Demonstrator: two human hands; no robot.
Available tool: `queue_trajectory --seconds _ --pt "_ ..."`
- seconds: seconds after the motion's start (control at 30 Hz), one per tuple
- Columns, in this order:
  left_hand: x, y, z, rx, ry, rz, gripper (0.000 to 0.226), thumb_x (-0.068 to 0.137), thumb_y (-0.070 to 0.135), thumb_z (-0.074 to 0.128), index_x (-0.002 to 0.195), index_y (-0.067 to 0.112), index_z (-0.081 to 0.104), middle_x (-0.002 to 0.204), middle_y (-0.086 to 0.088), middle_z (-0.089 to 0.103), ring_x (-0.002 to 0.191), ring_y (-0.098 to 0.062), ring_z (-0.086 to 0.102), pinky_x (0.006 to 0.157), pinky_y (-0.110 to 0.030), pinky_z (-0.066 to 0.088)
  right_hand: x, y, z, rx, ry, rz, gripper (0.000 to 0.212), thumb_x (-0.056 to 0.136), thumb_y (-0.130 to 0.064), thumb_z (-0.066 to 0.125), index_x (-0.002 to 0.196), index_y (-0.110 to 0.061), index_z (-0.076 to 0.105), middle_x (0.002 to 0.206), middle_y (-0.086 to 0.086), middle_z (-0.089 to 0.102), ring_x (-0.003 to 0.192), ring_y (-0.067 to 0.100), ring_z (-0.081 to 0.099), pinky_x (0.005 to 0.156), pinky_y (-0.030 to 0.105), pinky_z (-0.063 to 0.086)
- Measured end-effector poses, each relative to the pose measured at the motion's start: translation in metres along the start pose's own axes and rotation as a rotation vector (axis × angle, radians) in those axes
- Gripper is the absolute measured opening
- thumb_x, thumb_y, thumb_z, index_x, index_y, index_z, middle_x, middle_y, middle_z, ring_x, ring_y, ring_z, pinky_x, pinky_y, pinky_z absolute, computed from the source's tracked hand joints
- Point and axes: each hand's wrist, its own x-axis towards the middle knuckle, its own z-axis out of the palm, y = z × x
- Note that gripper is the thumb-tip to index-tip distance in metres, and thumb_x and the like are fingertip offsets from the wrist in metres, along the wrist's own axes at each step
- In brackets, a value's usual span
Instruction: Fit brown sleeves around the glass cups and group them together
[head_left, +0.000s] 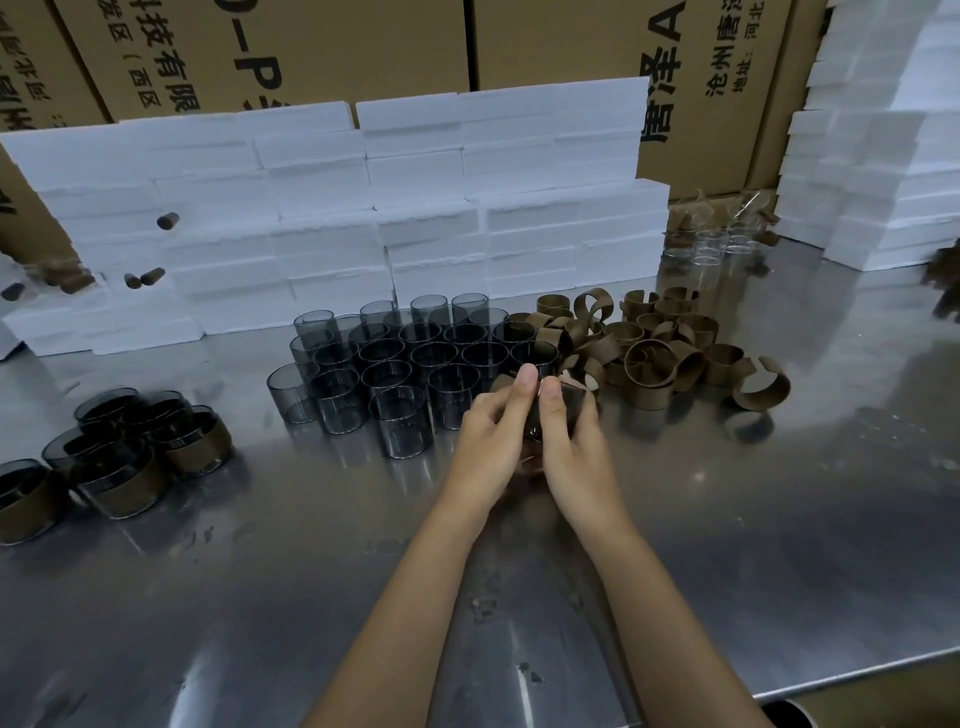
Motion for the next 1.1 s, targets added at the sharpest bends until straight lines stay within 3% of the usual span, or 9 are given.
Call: queue_trajectory --seconds 0.1,0.17,0.3,0.4,0.5,0.63,0.77,1.0,1.1 --pt "0.002 -0.005 -0.001 0.009 0.049 0.016 0.035 0.103 0.047 0.052 0.090 0.033 0.080 0.095 0.009 0.076 0.090 0.006 0.068 0.076 -0.008 0.048 0.001 0.001 0.000 -0.034 0.009 -0.009 0.088 0.083 -0.071 0.037 0.157 -0.022 0.035 0.147 -0.006 0.049 0.124 -0.005 0.050 0.092 0.003 0.033" --pt "0.003 -0.005 -0.005 -0.013 0.095 0.006 0.039 0.103 0.047 0.052 0.104 0.018 0.078 0.102 0.003 0.077 0.094 0.000 0.069 0.080 -0.010 0.049 0.001 0.003 -0.001 -0.029 -0.010 -0.019 0.074 0.096 -0.061 0.036 0.160 -0.024 0.031 0.159 -0.006 0.040 0.141 0.000 0.038 0.107 0.013 0.030" --pt "0.006 -0.006 -0.014 -0.098 0.141 -0.083 0.042 0.106 0.045 0.049 0.110 0.016 0.078 0.112 -0.005 0.078 0.111 -0.017 0.071 0.100 -0.031 0.052 0.001 0.008 -0.005 -0.041 -0.054 -0.074 0.049 0.110 -0.036 0.038 0.157 -0.025 0.037 0.147 -0.018 0.041 0.114 -0.038 0.034 0.096 -0.006 0.029" --pt "0.011 -0.006 -0.015 -0.234 0.153 -0.135 0.033 0.108 0.031 0.049 0.101 0.021 0.079 0.105 -0.004 0.080 0.106 -0.019 0.074 0.088 -0.030 0.057 0.003 0.008 -0.006 0.097 -0.022 -0.049 0.044 0.108 -0.034 0.044 0.151 -0.026 0.049 0.153 -0.007 0.050 0.136 -0.007 0.046 0.116 0.021 0.039" --pt "0.010 -0.006 -0.013 -0.261 0.093 -0.103 0.027 0.104 0.017 0.049 0.112 0.019 0.075 0.112 -0.004 0.078 0.110 -0.014 0.072 0.090 -0.024 0.053 0.004 0.002 -0.006 0.472 -0.016 0.194 0.049 0.102 -0.041 0.053 0.142 -0.013 0.058 0.138 0.010 0.066 0.126 0.020 0.065 0.110 0.043 0.050" --pt "0.005 -0.007 -0.011 -0.220 -0.016 -0.054 0.037 0.088 0.019 0.065 0.124 0.027 0.071 0.121 0.004 0.075 0.121 -0.010 0.066 0.107 -0.031 0.047 0.004 -0.004 -0.010 0.791 -0.067 0.346 0.056 0.098 -0.046 0.052 0.133 -0.002 0.061 0.121 0.015 0.074 0.112 0.022 0.073 0.096 0.034 0.056" --pt "0.004 -0.009 -0.010 -0.166 -0.079 -0.037 0.051 0.094 0.012 0.073 0.142 0.022 0.059 0.123 0.012 0.074 0.119 -0.001 0.066 0.102 -0.018 0.050 0.005 -0.006 -0.013 0.849 -0.106 0.377 0.054 0.105 -0.040 0.045 0.139 -0.001 0.057 0.130 0.017 0.069 0.123 0.023 0.067 0.100 0.033 0.054" --pt "0.003 -0.007 -0.009 -0.226 0.049 -0.049 0.056 0.073 0.038 0.085 0.121 0.015 0.067 0.106 -0.002 0.079 0.104 -0.016 0.074 0.084 -0.022 0.056 0.003 -0.009 -0.014 0.775 -0.139 0.332 0.038 0.106 -0.025 0.051 0.132 0.000 0.064 0.126 0.020 0.071 0.116 0.025 0.068 0.104 0.040 0.051" --pt "0.003 -0.006 -0.010 -0.241 0.130 -0.078 0.056 0.068 0.048 0.083 0.110 0.014 0.071 0.095 -0.003 0.080 0.096 -0.019 0.076 0.090 -0.037 0.059 0.001 -0.011 -0.011 0.746 -0.133 0.301 0.034 0.104 -0.022 0.054 0.128 -0.001 0.067 0.123 0.019 0.072 0.108 0.022 0.070 0.095 0.033 0.056"
